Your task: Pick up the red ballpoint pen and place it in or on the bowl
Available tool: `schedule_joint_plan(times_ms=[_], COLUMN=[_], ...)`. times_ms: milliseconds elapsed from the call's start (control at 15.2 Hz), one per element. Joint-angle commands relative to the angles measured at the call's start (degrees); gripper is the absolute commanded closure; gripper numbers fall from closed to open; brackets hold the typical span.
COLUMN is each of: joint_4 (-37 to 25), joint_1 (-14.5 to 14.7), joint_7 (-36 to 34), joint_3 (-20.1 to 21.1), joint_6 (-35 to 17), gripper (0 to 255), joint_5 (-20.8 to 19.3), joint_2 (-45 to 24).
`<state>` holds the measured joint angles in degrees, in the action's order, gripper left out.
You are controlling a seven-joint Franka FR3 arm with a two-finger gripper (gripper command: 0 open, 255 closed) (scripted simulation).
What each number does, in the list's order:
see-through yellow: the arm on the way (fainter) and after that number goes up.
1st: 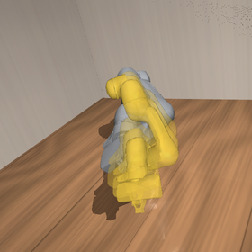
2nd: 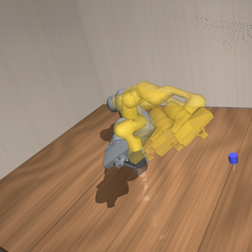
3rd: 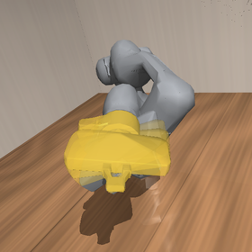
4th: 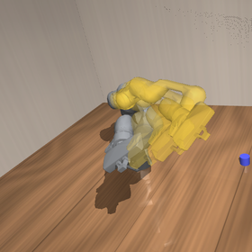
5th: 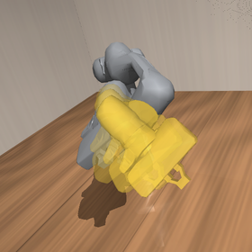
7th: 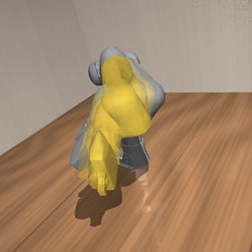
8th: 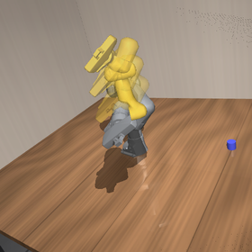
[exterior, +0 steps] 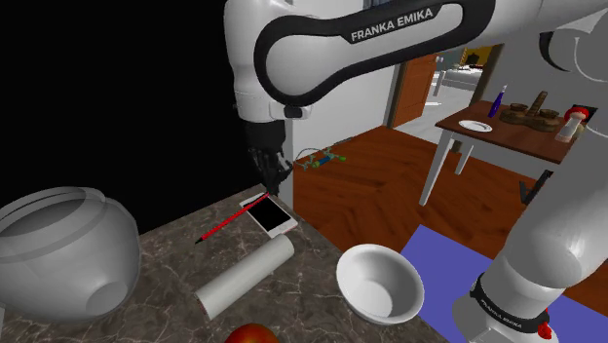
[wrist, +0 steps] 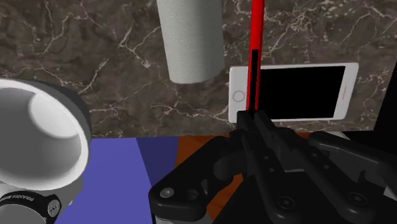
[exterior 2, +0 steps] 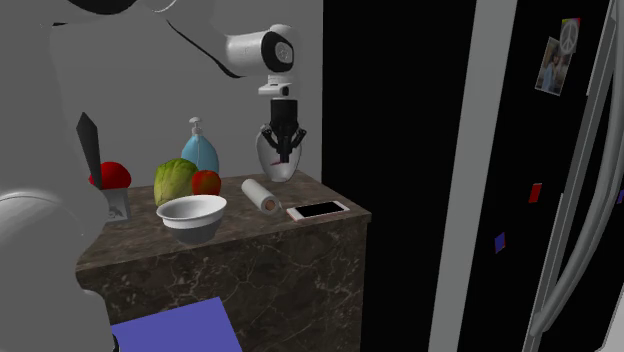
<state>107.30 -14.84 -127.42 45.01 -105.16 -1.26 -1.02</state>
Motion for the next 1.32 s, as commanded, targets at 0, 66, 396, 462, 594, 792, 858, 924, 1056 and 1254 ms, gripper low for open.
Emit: schedule_joint_plan(times_ms=[0, 66, 396, 462, 594, 792, 858, 924, 1056, 1254], joint_4=[6.1, 8.5, 19.6, 21.6, 25.4, 30.7, 32.4, 34.0, 37.0, 41.0], joint_1=[-1.1, -0.9, 2.6, 3.5, 5.5, 8.6, 9.6, 10.7, 12.8, 15.9], joint_7=[3.4, 4.9, 10.7, 11.5, 12.9, 14.4, 14.7, 14.9, 15.2, 15.1], joint_3=[-0.7, -1.4, -6.2, -7.2, -9.1, -11.8, -12.7, -13.5, -15.1, -17.3], joint_6=[-0.8, -0.9, 0.5, 1.1, 2.4, 5.0, 6.0, 7.1, 9.5, 13.6], gripper=[255, 255, 255, 255, 255, 255, 255, 255, 255, 255], joint_5=[5.3, 7.4, 15.6, 16.8, 18.8, 21.0, 21.5, 22.0, 22.6, 23.2], joint_2=[7.3, 10.4, 24.8, 27.5, 32.7, 40.3, 42.8, 45.4, 50.4, 58.1])
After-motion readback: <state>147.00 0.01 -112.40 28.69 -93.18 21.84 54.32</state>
